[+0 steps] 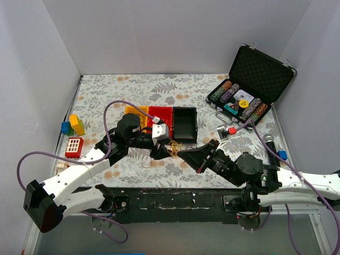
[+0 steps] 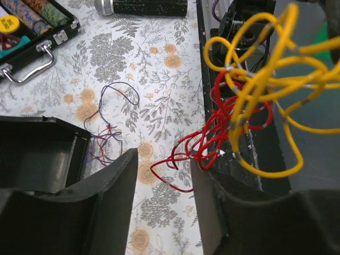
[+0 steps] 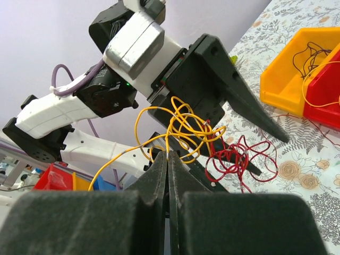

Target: Untangle the cables

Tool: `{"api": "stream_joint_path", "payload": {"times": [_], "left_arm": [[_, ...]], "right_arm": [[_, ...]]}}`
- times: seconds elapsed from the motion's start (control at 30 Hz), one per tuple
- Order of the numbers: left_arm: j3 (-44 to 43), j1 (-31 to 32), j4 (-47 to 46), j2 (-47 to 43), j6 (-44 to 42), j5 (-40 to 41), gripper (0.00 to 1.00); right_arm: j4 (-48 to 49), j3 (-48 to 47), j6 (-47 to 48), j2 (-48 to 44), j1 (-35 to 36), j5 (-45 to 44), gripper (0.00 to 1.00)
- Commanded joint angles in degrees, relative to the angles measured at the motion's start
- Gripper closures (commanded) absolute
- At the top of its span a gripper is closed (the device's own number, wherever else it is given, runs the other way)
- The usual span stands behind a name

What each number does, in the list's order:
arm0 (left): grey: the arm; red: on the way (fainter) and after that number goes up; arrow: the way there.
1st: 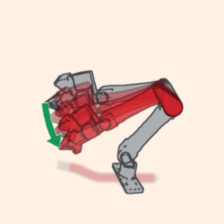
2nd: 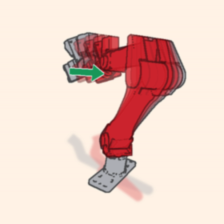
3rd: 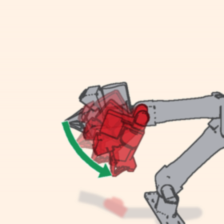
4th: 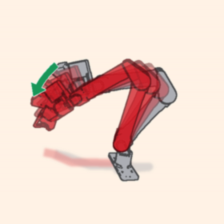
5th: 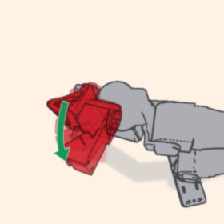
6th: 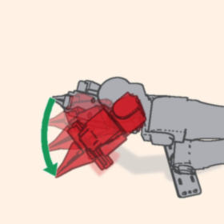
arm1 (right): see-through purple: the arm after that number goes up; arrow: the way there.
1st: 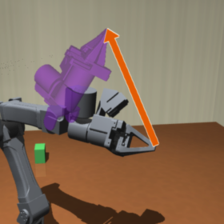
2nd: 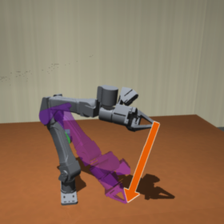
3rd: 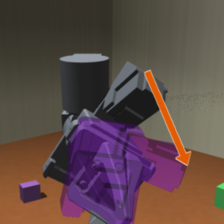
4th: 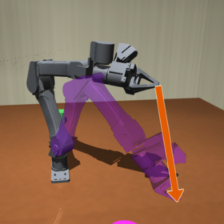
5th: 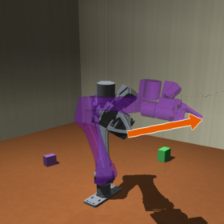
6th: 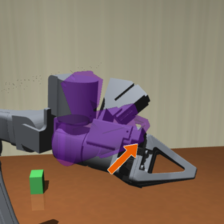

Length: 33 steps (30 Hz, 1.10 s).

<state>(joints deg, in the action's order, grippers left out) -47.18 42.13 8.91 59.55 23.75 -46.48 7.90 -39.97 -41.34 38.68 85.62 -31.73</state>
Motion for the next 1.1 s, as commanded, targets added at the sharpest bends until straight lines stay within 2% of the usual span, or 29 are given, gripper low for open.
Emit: {"api": "stream_joint_path", "payload": {"times": [0.0,0.07,0.1,0.33,0.47,0.53,0.7,0.87,1.07], "left_arm": [[-1.4,0.5,0.6,-0.9,-2.2,-3.0,0.73],[-0.9,0.4,1.0,-1.7,-2.2,-1.7,0.94],[-0.6,0.4,1.5,-2.0,-2.5,-1.2,0.99],[1.8,0.5,4.0,-5.8,-5.3,2.1,1.0],[3.1,0.4,5.9,-7.0,-7.5,4.5,1.0],[3.5,0.4,6.9,-7.4,-9.0,6.4,1.0],[5.9,0.4,8.4,-8.4,-13.8,15.2,1.0],[9.4,0.5,10.0,-8.7,-18.8,22.4,1.0],[13.1,0.4,10.3,-10.2,-23.1,30.3,1.0]], "right_arm": [[4.3,-1.1,1.3,-1.1,0.2,-0.3,0.99],[3.5,-1.3,1.8,-1.5,0.3,-0.9,0.99],[2.8,-1.4,2.1,-1.8,0.2,-1.5,0.99],[-2.1,-2.0,3.7,-5.6,0.3,-6.0,0.99],[-7.8,-3.5,4.4,-7.6,0.3,-8.8,0.99],[-13.6,-5.1,4.3,-8.5,0.3,-11.0,0.99],[-22.7,-7.7,4.1,-11.8,0.3,-15.7,0.99],[-27.0,-9.6,4.7,-14.0,0.2,-19.3,0.99],[-32.2,-16.1,7.9,-13.2,0.2,-22.6,0.99]]}}
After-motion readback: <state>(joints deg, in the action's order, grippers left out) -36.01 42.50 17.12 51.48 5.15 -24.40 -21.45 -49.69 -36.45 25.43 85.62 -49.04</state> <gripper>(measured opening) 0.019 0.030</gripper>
